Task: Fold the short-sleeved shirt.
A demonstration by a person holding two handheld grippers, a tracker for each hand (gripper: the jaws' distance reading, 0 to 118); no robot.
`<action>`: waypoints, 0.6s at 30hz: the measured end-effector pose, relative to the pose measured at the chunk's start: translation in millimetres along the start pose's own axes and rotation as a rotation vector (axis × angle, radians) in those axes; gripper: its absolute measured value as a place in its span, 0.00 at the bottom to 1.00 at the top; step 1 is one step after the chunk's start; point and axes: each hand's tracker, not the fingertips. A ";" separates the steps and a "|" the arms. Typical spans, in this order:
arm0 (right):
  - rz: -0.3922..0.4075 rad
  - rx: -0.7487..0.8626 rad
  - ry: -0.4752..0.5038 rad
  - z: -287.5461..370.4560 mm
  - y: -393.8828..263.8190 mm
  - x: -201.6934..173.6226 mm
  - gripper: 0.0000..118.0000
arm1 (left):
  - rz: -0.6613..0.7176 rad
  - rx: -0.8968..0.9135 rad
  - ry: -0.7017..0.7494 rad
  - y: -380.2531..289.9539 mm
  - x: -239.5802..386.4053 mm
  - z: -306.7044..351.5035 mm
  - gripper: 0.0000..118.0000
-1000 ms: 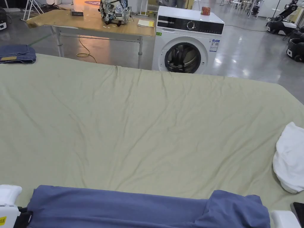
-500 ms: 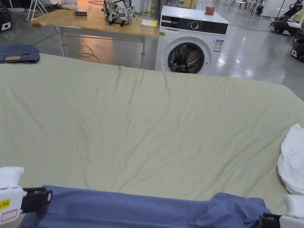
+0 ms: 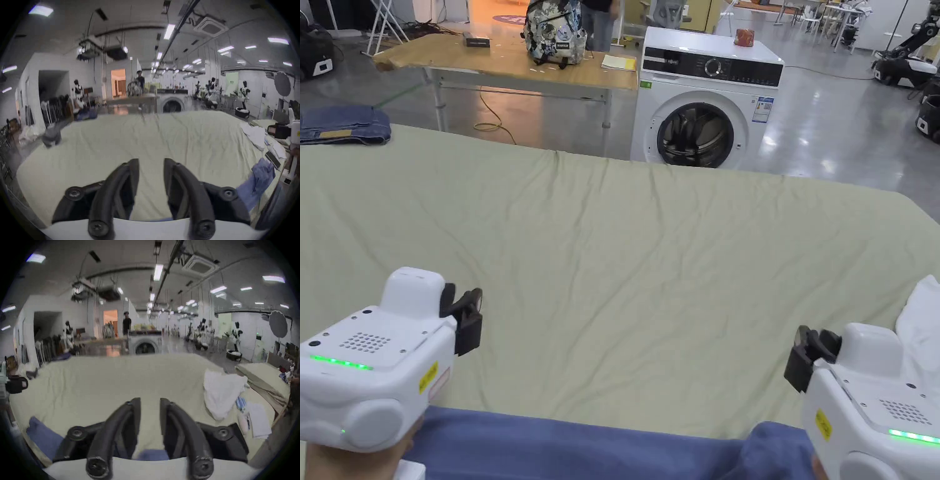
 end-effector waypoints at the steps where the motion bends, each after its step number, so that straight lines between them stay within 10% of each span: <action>1: 0.002 0.032 -0.002 -1.6 2.4 -8.3 0.04 | -0.022 0.034 0.014 1.9 6.1 2.2 0.12; 13: 0.020 0.194 0.001 -5.8 10.1 -55.9 0.00 | 0.026 0.166 0.085 5.6 1.0 17.9 0.00; 18: 0.039 0.183 0.017 -10.1 7.7 -56.0 0.00 | 0.173 -0.086 -0.040 0.5 -53.5 8.1 0.00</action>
